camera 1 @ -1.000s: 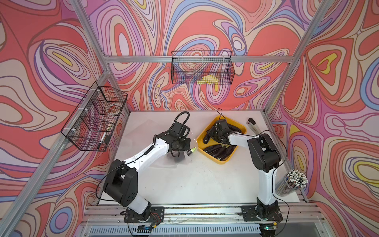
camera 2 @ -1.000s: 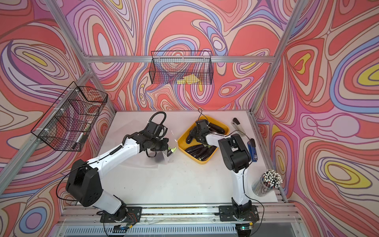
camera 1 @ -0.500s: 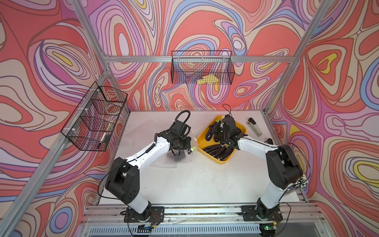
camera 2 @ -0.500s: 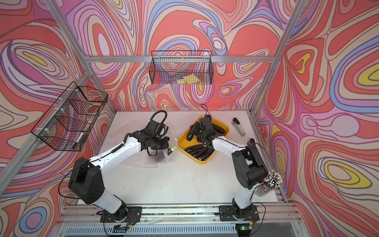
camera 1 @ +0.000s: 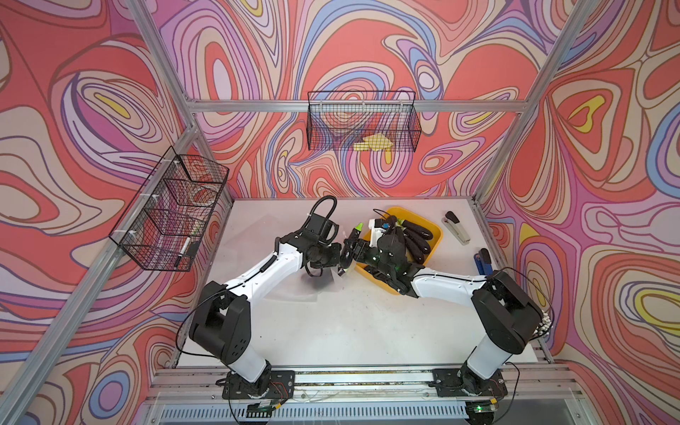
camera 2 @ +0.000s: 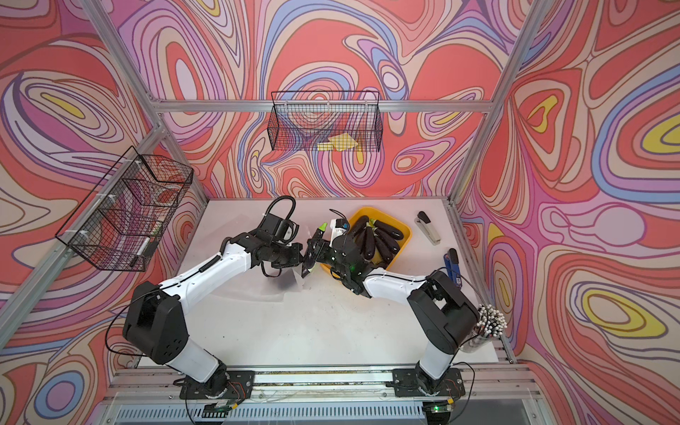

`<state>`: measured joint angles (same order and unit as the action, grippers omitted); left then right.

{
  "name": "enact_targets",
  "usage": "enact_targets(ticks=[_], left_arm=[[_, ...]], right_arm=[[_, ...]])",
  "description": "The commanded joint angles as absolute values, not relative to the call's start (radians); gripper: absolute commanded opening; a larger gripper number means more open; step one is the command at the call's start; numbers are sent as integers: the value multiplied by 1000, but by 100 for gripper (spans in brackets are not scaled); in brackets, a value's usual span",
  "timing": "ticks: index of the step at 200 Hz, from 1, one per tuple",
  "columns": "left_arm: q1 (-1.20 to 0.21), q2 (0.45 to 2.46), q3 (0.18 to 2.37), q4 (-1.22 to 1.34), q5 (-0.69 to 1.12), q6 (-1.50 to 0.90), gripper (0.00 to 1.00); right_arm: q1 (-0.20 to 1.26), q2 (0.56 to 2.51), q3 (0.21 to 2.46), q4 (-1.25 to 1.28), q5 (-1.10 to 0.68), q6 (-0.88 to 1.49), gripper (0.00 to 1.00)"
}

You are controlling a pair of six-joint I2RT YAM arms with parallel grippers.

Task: Place the eggplant in a zip-top bag and seal the zipper
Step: Place the eggplant in the zipper food storage bag.

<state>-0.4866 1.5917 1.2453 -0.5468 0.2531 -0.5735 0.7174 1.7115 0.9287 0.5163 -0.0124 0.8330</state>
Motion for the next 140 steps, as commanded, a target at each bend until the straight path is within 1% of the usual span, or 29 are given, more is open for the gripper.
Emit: enact_targets(ticks=[1,28,46,59,66,83,91,93,99,113,140], left_arm=[[-472,1538,1239,-520,311,-609,0],[-472,1534,1246,-517,314,-617,0],[-470,1536,1244,-520,297,-615,0],[-472,1535,1239,-522,283,-615,0],[-470,1534,1235,-520,276,-615,0],[-470,1530,1229,-518,265,-612,0],[-470,1530,1229,-517,265,-610,0],[-470,1529,1229,-518,265,-608,0],[-471,1529,1228,-518,263,-607,0],[-470,1524,1224,-522,257,-597,0],[-471,1516,1217,-535,232,-575,0]], right_arm=[[760,1723,918,583,39,844,31],[803,1756,946,566,31,860,32],[826,1766,963,563,15,884,34],[827,1766,996,484,-14,913,35],[827,1766,1017,425,-28,917,38],[826,1766,1039,356,-102,920,50],[825,1766,1066,292,-130,898,57],[825,1766,1073,272,-133,890,60],[826,1756,1092,214,-141,867,64],[813,1719,1103,131,-139,838,67],[732,1640,1109,-22,-126,791,67]])
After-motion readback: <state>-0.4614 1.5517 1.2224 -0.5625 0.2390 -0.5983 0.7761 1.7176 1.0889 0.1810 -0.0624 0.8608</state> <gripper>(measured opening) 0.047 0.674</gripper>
